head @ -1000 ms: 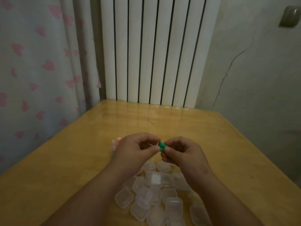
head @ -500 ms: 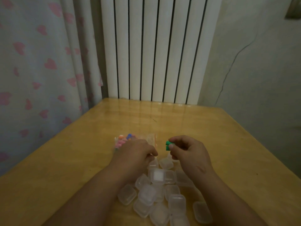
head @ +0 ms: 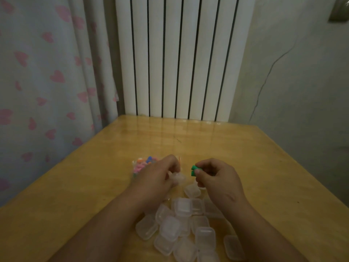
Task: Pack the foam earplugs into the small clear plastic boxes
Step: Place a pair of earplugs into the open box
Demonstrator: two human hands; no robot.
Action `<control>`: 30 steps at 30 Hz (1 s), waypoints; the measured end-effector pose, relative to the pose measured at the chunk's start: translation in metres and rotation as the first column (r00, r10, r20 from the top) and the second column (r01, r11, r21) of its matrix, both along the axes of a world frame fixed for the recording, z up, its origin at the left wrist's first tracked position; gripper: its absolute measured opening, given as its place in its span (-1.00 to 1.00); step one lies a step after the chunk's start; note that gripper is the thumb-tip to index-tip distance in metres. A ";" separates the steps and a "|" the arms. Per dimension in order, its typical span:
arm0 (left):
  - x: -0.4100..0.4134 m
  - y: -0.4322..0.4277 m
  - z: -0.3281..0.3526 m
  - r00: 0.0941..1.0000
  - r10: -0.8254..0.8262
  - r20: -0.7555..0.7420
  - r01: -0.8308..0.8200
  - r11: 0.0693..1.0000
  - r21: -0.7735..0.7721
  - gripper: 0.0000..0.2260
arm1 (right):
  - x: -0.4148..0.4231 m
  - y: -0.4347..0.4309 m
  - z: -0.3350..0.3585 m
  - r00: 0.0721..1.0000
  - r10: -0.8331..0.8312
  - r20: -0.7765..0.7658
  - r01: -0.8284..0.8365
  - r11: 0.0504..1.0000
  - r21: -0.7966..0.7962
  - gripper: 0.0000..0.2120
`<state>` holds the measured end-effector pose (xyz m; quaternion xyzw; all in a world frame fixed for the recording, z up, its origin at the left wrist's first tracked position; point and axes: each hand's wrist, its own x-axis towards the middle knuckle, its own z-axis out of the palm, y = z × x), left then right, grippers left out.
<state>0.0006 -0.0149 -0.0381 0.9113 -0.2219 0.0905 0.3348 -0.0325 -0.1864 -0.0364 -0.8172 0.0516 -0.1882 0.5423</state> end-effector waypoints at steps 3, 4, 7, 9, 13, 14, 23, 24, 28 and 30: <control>0.000 0.000 0.003 0.998 -0.001 -0.061 -0.013 0.973 -0.231 -0.69 | 0.000 0.001 0.001 0.999 0.034 -0.014 -0.033 0.997 0.069 -0.82; -0.001 0.000 0.005 0.998 -0.001 -0.062 -0.015 0.963 -0.269 -0.68 | 0.000 0.002 0.002 0.999 0.049 -0.015 -0.048 0.995 0.083 -0.81; -0.002 -0.001 0.008 0.997 -0.025 -0.073 -0.009 0.906 -0.423 -0.76 | -0.002 0.003 0.003 0.997 0.074 -0.035 -0.070 0.993 0.090 -0.78; -0.003 -0.001 0.008 0.994 -0.046 -0.103 -0.011 0.872 -0.490 -0.77 | -0.003 0.003 0.004 0.995 0.084 -0.051 -0.076 0.987 0.139 -0.77; -0.001 -0.001 0.007 0.993 -0.048 -0.105 -0.009 0.873 -0.488 -0.71 | -0.005 0.007 0.007 0.987 0.134 -0.085 -0.112 0.967 0.228 -0.79; 0.000 -0.001 0.006 0.993 -0.054 -0.108 -0.007 0.868 -0.496 -0.71 | -0.006 0.008 0.008 0.985 0.150 -0.083 -0.126 0.961 0.245 -0.83; -0.002 -0.003 0.002 0.987 -0.100 -0.127 0.017 0.846 -0.533 -0.78 | -0.009 0.010 0.009 0.978 0.194 -0.074 -0.174 0.960 0.221 -0.90; -0.001 -0.003 0.002 0.989 -0.090 -0.121 0.013 0.850 -0.527 -0.79 | -0.009 0.010 0.009 0.979 0.191 -0.073 -0.171 0.962 0.214 -0.91; -0.001 -0.005 0.001 0.996 -0.048 -0.076 0.003 0.863 -0.506 -0.82 | -0.009 0.011 0.008 0.980 0.191 -0.062 -0.177 0.966 0.191 -0.90; -0.001 -0.006 0.000 0.998 -0.036 -0.048 0.007 0.862 -0.507 -0.83 | -0.009 0.013 0.009 0.977 0.204 -0.066 -0.187 0.961 0.204 -0.90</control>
